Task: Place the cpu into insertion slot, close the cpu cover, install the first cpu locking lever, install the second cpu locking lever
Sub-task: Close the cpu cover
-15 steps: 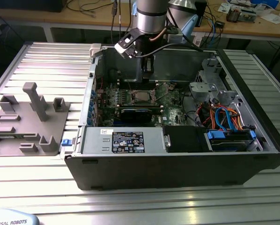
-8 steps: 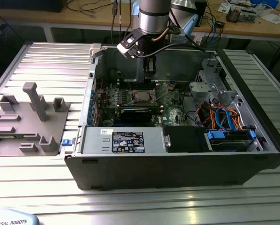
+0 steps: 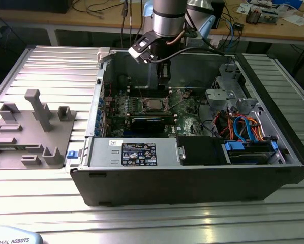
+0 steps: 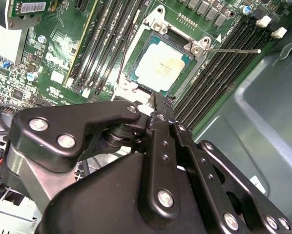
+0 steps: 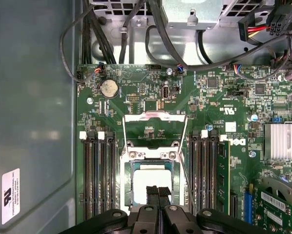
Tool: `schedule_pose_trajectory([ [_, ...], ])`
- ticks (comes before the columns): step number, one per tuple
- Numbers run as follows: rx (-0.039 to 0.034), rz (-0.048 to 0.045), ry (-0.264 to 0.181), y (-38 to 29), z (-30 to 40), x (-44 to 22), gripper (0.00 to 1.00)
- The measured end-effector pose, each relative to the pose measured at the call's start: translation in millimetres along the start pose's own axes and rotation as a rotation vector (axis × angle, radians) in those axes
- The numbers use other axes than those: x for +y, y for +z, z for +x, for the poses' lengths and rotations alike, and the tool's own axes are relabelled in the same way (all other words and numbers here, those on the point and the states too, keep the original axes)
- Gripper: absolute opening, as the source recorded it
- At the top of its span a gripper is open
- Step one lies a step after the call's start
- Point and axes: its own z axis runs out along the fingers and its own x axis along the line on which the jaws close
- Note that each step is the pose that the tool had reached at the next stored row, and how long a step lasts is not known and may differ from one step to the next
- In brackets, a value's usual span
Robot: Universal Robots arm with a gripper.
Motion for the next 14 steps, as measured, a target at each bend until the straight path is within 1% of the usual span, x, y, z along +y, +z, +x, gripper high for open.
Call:
schedule_pose_trajectory([
  [14,0.0000,0.0000,0.000,0.3,0.0,10.8,0.11],
])
